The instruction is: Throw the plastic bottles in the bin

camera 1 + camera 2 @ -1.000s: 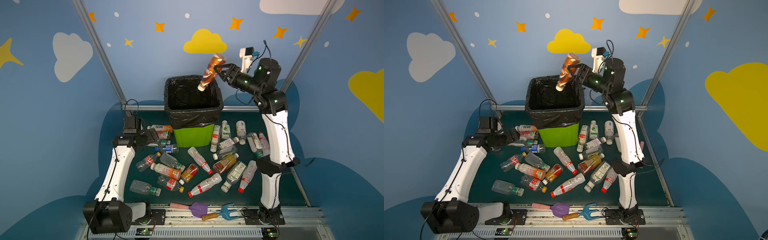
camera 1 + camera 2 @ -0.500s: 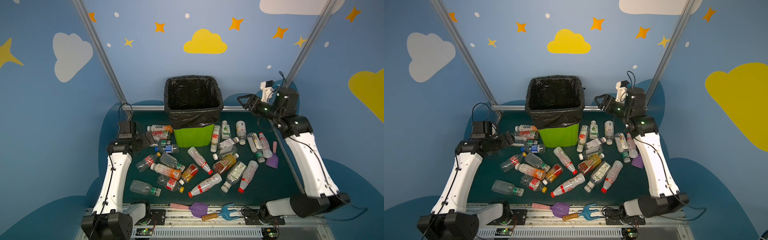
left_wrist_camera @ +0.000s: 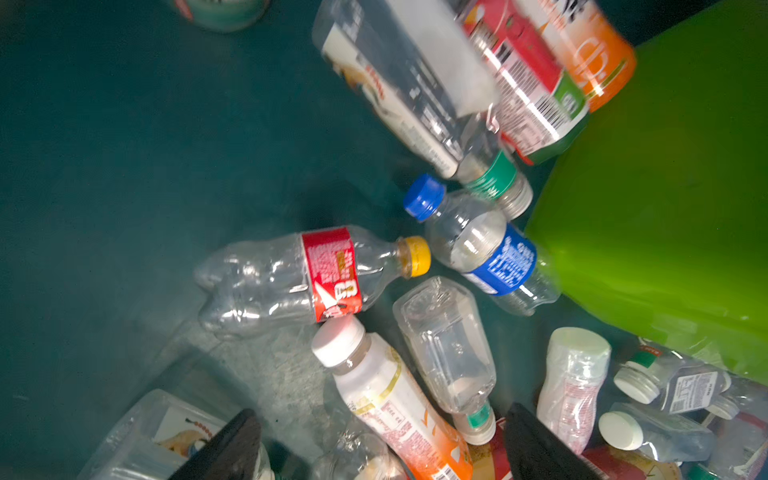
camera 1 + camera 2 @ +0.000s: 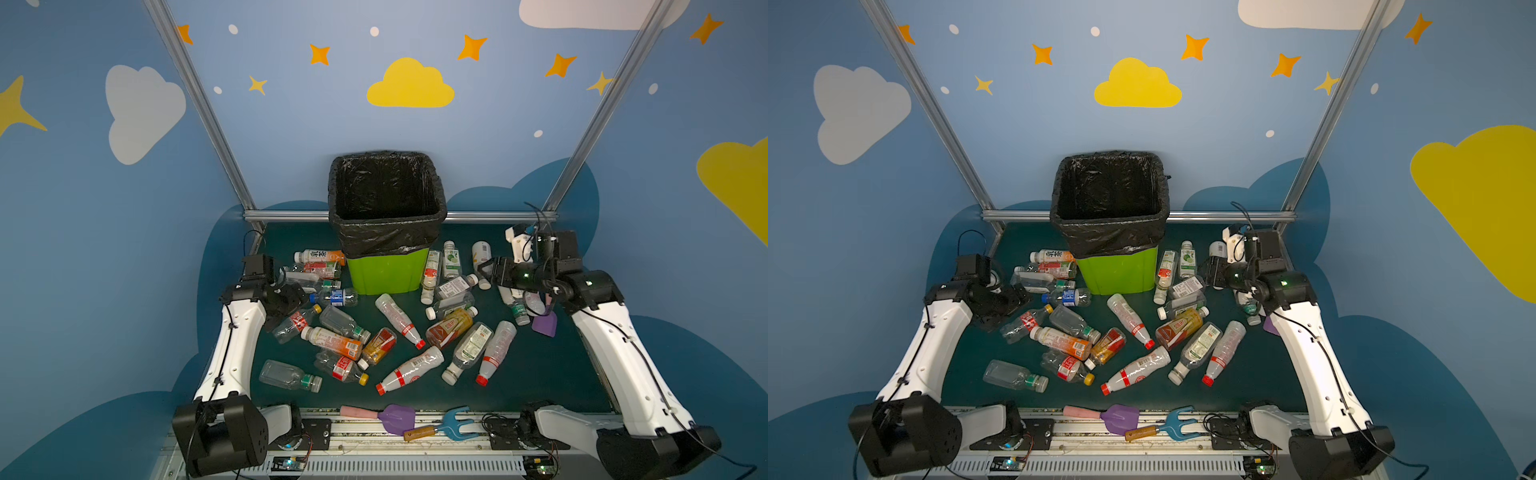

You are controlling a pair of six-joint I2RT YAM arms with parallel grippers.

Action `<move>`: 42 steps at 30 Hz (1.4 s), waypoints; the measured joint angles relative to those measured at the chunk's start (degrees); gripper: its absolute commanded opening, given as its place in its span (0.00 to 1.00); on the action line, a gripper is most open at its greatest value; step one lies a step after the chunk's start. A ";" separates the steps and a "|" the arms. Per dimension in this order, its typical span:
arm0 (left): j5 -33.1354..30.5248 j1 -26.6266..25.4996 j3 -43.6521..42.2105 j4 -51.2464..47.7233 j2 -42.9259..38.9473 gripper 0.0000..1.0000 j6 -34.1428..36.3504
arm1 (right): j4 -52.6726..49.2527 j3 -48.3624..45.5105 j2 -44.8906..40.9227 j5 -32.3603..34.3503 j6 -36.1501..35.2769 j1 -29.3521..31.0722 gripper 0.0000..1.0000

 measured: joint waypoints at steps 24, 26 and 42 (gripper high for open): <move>-7.15 -17.25 -6.75 6.49 -2.47 0.83 -4.94 | -4.26 -30.36 -5.27 6.71 13.38 -10.14 0.68; -8.44 -16.90 -5.38 5.05 -0.28 0.82 -4.76 | -2.84 -30.47 -5.42 4.83 13.55 -10.14 0.66; -6.43 -8.11 -9.05 3.32 1.62 0.85 -17.40 | 5.68 -23.93 3.98 -8.24 12.85 -7.85 0.57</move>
